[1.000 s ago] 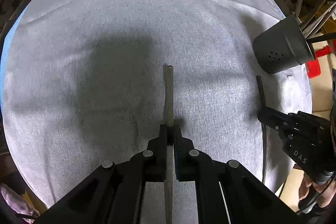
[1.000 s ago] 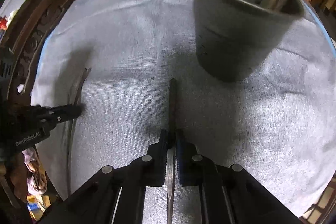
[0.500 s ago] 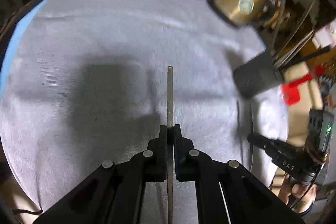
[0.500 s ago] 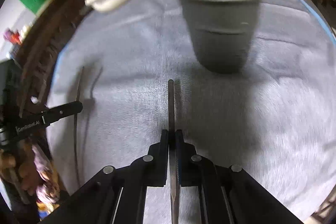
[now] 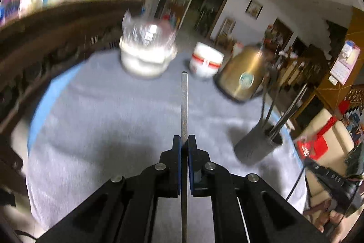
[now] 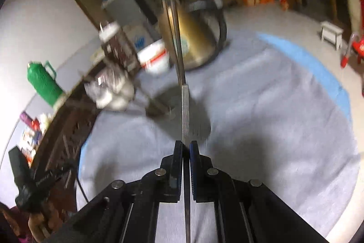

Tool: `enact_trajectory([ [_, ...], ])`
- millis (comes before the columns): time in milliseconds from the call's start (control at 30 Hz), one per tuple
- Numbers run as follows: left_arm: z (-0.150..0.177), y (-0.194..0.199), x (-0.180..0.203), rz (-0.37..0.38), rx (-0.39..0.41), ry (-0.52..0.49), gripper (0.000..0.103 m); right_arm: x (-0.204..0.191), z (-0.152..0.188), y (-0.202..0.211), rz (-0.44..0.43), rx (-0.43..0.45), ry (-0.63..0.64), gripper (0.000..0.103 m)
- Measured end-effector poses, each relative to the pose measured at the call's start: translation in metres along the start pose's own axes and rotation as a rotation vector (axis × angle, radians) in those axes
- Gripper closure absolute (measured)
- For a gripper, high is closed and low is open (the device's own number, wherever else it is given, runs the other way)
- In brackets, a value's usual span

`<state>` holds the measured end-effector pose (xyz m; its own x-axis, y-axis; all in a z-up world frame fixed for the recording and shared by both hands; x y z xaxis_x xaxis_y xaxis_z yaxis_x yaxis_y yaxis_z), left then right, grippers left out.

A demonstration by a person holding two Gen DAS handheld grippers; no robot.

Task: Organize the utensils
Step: 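Lift both chopsticks upright and carry them above the grey cup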

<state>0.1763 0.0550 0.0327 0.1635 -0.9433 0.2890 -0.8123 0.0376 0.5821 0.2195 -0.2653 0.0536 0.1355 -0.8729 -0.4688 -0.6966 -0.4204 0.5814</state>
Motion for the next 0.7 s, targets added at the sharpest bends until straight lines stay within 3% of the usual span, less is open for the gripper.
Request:
enact_trajectory([
  [100, -0.012, 0.011, 0.005, -0.027, 0.095, -0.037, 0.098, -0.011, -0.027, 0.017, 0.024, 0.200, 0.059, 0.096],
  [167, -0.014, 0.013, 0.007, -0.050, 0.132, -0.046, 0.098, -0.012, -0.033, 0.018, 0.042, 0.262, 0.068, 0.096],
  [333, -0.021, 0.008, 0.007, -0.116, 0.194, -0.082, 0.098, -0.030, -0.028, 0.010, 0.074, 0.291, 0.139, 0.096],
  [700, -0.005, 0.029, -0.005, -0.133, 0.226, -0.101, 0.097, -0.046, -0.004, 0.025, 0.077, 0.290, 0.245, 0.096],
])
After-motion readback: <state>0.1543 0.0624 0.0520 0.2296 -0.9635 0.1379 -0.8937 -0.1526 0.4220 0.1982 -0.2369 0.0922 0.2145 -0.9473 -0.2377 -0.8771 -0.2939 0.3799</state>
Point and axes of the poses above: each gripper's, at about its wrist camera, not at the fingertips, and y roughly against the way its jaws point, x to its right, z to its underside, the point moved 9 cm from there along -y, roughly the way its jaws point, and after that the axes turned 4 degrees about -y, right-handed, at the moved point
